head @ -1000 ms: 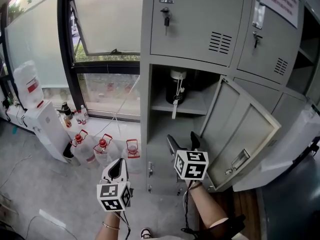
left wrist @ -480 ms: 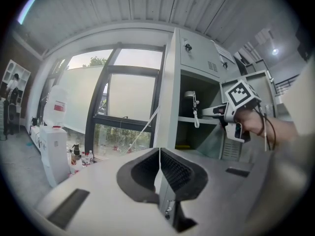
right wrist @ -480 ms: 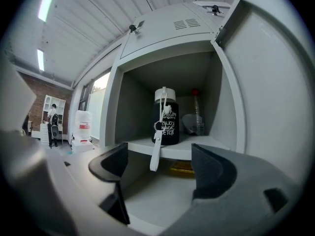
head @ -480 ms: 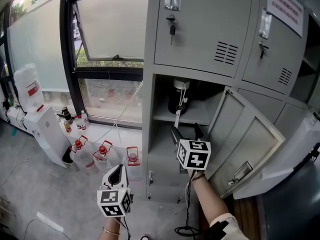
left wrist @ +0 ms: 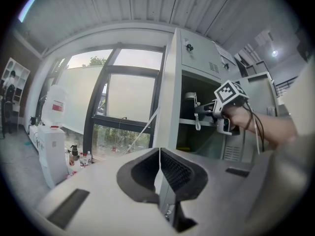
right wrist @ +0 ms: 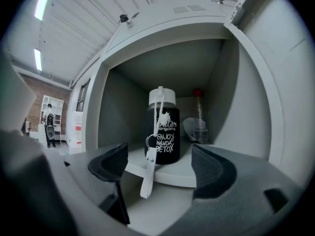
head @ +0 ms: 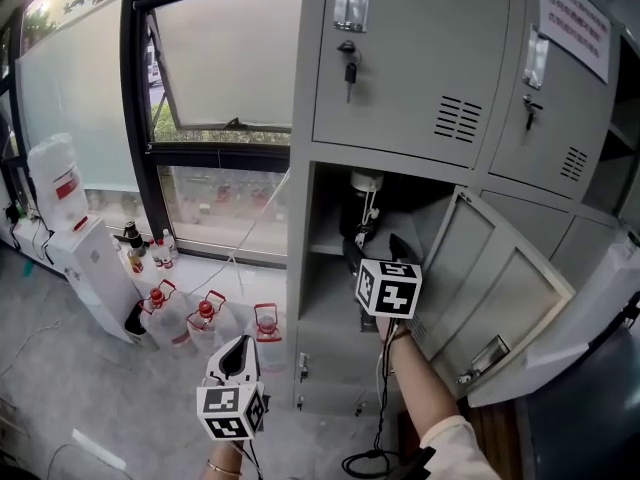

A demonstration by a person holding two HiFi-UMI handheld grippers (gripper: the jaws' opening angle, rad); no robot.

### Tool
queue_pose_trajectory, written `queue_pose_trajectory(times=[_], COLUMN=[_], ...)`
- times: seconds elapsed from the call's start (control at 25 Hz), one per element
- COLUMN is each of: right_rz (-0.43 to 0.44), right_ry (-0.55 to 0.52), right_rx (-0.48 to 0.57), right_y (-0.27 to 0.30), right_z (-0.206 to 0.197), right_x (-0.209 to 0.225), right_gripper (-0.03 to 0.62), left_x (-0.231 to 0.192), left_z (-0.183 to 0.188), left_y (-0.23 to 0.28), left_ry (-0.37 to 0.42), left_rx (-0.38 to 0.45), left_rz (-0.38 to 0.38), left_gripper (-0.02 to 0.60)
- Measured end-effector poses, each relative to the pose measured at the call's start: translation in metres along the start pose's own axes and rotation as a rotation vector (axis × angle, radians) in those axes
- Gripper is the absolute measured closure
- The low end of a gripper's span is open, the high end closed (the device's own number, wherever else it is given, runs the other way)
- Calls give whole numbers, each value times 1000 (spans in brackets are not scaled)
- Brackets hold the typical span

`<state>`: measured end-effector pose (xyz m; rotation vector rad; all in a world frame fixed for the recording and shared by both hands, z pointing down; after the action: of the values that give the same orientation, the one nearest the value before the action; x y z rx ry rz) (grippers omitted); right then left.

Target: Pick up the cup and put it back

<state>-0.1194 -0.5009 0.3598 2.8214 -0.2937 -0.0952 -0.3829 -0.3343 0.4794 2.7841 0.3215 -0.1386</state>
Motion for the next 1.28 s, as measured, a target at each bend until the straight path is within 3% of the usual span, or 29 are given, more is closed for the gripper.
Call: queue_pose_trajectory(times=[0.56, 0.8, 1.28], right_rz=[-11, 4, -23], right_ry=[-32, -11, 14], right_rx=[-26, -30, -65], right_y=[38, 54, 78], right_z=[37, 49, 60], right_x=[-1, -1, 3], right_gripper=[186, 164, 154], left_x=[-9, -27, -45], left_z=[-2, -6, -4], left_y=[12, 15, 19], left_ry=[-6, -2, -51], left_rx=[-10, -2, 3], left_rz=[-6, 34, 42], left_gripper=[569, 569, 569])
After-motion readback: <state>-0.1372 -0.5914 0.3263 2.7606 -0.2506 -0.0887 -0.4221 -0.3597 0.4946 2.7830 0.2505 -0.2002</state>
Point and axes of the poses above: the fingertips, and each gripper's own axes: y forward along the fingers, x to its right, z out of its top, the point moved 8 cm from there along -y, backward along the fingers, and after that the axes turned 13 degrees about -x, right-handed, at the moved point
